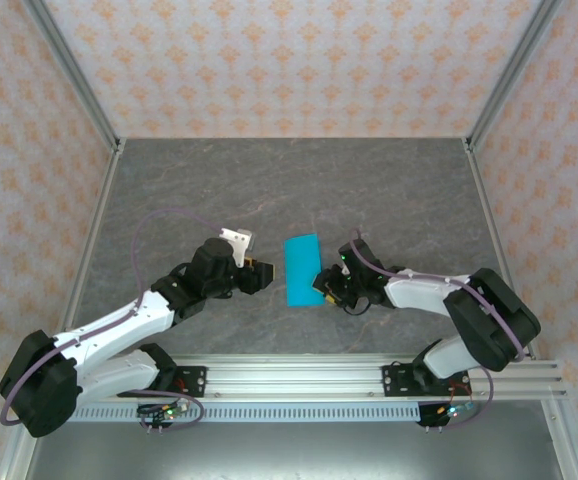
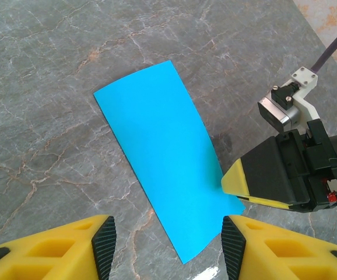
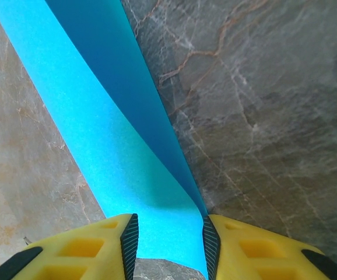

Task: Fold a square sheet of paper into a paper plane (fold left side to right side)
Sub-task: Fold the triangle a second time at the center of the table.

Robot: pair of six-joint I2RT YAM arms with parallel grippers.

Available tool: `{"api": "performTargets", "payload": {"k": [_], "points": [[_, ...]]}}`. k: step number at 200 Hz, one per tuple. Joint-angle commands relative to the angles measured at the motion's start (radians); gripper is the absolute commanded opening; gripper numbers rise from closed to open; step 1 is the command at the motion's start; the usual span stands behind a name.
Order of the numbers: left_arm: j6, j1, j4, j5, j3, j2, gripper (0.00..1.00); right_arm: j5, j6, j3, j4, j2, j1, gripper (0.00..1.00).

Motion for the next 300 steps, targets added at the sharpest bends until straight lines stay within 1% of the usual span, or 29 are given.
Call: {"api": "performTargets", "payload": {"k": [1,31,60,78,120,146,217,248,279,300], "points": [[0.025,-0.001,-0.021,-0.011,0.029,-0.011,0.54,0.004,0.014,-0.027,0.013,0.001,0.004,0.37],[0.026,-0.001,-0.017,-0.012,0.031,-0.010,0.54,0.017,-0.008,-0.050,0.120,-0.041,0.004,0.37],[0.026,-0.001,-0.012,-0.012,0.031,-0.006,0.54,0.050,-0.039,-0.063,0.121,-0.116,0.005,0.37],[0.025,0.000,-0.013,-0.012,0.032,-0.005,0.54,0.063,-0.033,-0.071,0.112,-0.138,0.004,0.39],[0.030,-0.001,-0.018,-0.013,0.039,-0.006,0.54,0.027,-0.017,-0.050,0.111,-0.063,0.004,0.39],[0.034,-0.001,-0.019,-0.006,0.037,-0.009,0.54,0.005,-0.010,-0.039,0.174,-0.017,0.005,0.39],[0.045,-0.001,0.001,0.028,0.005,-0.067,0.54,0.004,-0.042,0.022,0.161,-0.012,-0.003,0.39],[0.058,-0.001,0.026,0.083,-0.014,-0.100,0.54,-0.015,-0.036,0.038,0.129,0.012,-0.031,0.39],[0.099,-0.042,0.006,0.085,-0.018,-0.145,0.54,-0.066,-0.043,0.071,0.128,0.045,-0.067,0.38],[0.118,-0.089,-0.019,0.066,-0.009,-0.132,0.55,-0.094,-0.060,0.107,0.115,0.065,-0.084,0.38]]}}
